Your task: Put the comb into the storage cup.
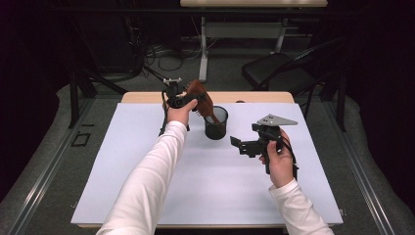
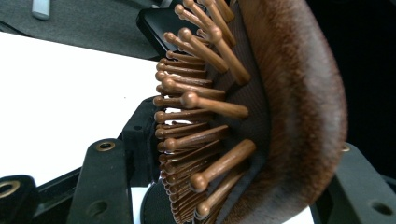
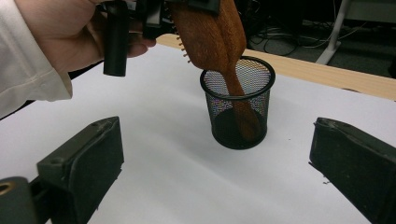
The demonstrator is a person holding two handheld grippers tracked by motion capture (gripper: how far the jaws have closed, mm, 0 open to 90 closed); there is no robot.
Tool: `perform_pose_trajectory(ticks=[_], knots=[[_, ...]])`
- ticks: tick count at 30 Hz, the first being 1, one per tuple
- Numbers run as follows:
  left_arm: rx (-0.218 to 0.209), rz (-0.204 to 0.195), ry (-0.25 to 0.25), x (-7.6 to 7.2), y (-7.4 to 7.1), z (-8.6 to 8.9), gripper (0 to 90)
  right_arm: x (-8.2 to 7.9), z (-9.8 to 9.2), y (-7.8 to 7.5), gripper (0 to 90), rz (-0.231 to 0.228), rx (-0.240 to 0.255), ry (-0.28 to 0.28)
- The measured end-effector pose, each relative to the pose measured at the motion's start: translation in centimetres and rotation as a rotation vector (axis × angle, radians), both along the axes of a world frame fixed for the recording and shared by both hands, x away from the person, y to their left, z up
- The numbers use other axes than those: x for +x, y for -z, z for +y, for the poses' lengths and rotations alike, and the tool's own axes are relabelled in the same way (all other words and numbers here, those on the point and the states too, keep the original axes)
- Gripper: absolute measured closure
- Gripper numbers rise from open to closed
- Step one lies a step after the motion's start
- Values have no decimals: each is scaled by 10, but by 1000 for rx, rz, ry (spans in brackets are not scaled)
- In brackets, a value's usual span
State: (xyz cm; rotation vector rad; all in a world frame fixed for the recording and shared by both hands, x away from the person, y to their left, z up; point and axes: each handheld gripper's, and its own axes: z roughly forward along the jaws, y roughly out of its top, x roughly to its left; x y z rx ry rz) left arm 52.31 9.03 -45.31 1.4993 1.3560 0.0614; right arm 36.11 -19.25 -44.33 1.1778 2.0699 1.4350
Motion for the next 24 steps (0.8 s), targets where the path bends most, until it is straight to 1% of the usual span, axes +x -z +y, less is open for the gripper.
perform_pose_trajectory(ticks=[5, 7, 9, 10, 12, 14, 16, 18, 24], knots=[[2, 5, -7, 0, 0, 1, 432, 0, 0, 0, 26, 1, 0, 1], [-1, 15, -17, 0, 1, 2, 414, 0, 0, 0, 26, 4, 1, 0], [-7, 13, -24, 1, 2, 4, 400, 0, 1, 1, 26, 4, 2, -1], [-8, 10, -15, 1, 2, 4, 407, 0, 0, 0, 26, 4, 2, 0], [10, 2, -15, 1, 2, 4, 421, 0, 0, 1, 26, 6, 3, 0], [2, 13, -26, 1, 3, 5, 421, 0, 1, 1, 26, 5, 2, 1], [4, 16, -34, 0, 4, 7, 419, 0, 1, 1, 26, 4, 1, -2], [-7, 15, -34, 1, 5, 8, 420, 1, 1, 1, 26, 3, -1, -3], [-8, 17, -36, 0, 4, 8, 426, 0, 1, 1, 26, 5, 1, -3]])
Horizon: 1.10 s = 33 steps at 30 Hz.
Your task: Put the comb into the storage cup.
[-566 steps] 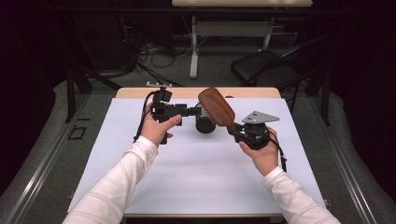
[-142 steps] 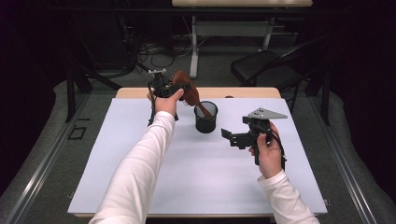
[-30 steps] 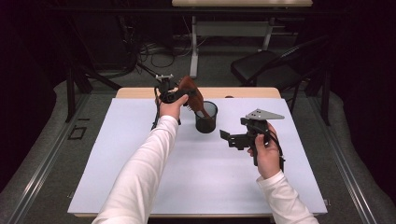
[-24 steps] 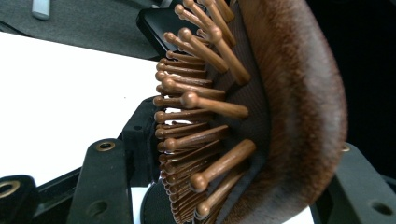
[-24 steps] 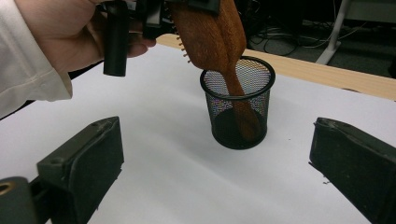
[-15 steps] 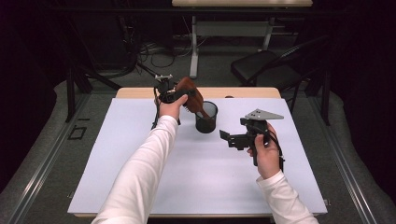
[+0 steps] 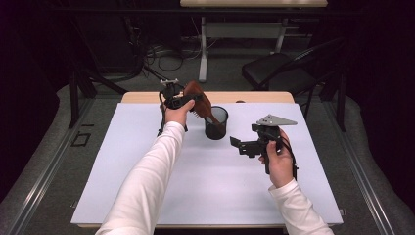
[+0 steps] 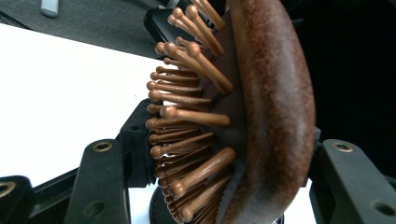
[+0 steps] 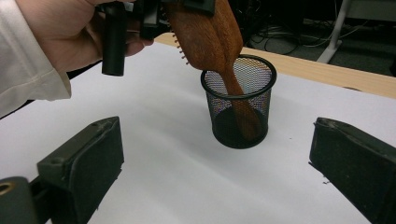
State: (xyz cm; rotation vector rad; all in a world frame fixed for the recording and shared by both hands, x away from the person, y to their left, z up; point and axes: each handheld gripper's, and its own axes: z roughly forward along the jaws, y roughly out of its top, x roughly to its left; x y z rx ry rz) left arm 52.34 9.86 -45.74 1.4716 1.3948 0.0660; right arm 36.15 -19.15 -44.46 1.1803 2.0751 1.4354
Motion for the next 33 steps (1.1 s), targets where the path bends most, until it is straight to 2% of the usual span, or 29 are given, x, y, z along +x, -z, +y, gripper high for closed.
perform_pose_trajectory(ticks=[5, 12, 22, 30, 33], knots=[[0, -1, 2, 1, 0, 1, 426, 0, 0, 0, 27, 1, 1, 0], [-26, 9, -5, 1, 2, 3, 411, 0, 0, 0, 27, 0, -1, -1], [-51, 24, -24, 2, 2, 5, 296, 0, 0, 1, 27, 6, -4, -1], [-44, 22, -71, 2, 2, 6, 173, 0, 0, 1, 27, 5, -3, 1], [-60, 32, -87, 2, 1, 8, 151, 0, 0, 1, 27, 7, -3, 0]])
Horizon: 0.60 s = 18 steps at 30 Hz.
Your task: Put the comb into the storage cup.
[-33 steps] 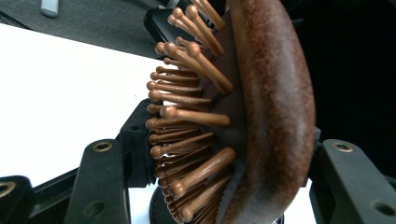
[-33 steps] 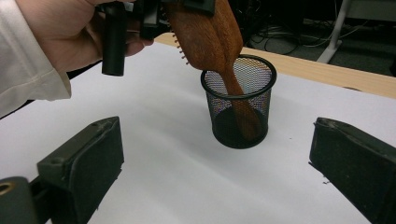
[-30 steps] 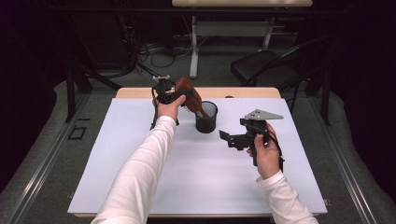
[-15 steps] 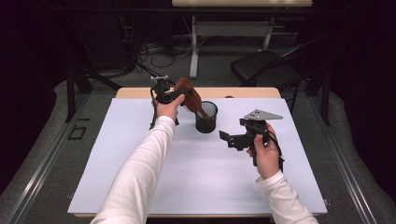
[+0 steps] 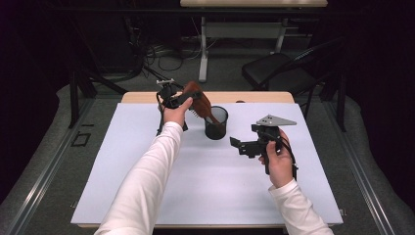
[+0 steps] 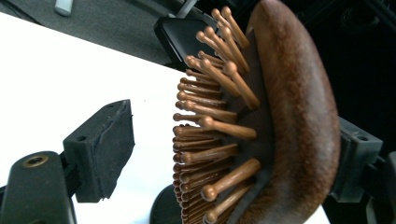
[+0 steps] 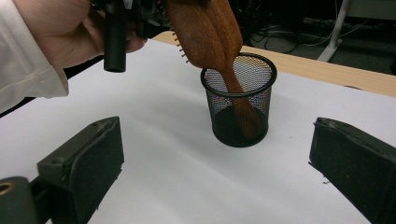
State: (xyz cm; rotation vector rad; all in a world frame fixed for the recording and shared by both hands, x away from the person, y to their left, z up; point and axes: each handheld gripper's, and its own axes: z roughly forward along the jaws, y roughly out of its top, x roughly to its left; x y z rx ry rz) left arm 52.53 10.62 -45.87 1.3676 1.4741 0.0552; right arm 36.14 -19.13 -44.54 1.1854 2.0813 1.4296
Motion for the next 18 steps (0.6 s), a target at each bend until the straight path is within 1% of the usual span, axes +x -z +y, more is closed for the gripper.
perform_pose_trajectory(ticks=[2, 3, 4, 9, 13, 18], knots=[[5, 0, -6, 0, 0, 1, 134, 0, 0, 0, 27, -2, 1, 0], [1, 3, -4, 0, 0, 1, 118, 0, 0, 0, 27, -3, 0, 0], [-6, 4, -6, 0, 0, 1, 98, 0, 1, 0, 27, -2, -1, -1], [-8, -1, -4, 0, -1, 2, 5, 0, 1, 0, 27, 0, -1, -2], [-3, 0, -3, 0, -1, 2, 4, 0, 1, 1, 27, -2, -3, -2], [-12, -8, 11, 0, -3, 1, 4, 0, 0, 0, 28, -3, -1, -2]])
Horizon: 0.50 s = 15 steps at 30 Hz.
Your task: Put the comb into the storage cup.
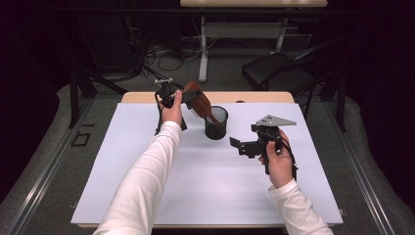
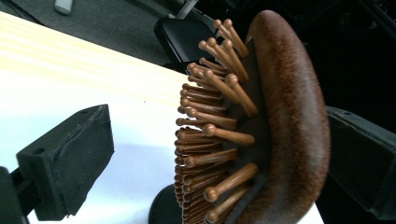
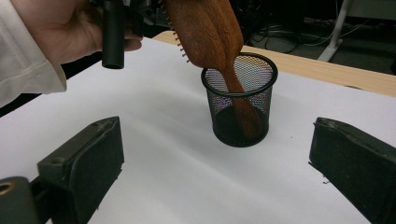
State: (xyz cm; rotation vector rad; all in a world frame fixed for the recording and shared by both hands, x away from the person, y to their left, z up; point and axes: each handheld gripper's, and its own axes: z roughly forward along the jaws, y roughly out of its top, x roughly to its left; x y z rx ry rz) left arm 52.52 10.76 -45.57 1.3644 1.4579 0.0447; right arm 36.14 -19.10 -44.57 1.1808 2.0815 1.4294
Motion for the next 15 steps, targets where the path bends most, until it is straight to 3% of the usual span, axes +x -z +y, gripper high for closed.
perform_pose_trajectory(ticks=[15], knots=[[1, -14, 6, -1, -3, 3, 4, 0, 0, 0, 28, 2, -1, 3]])
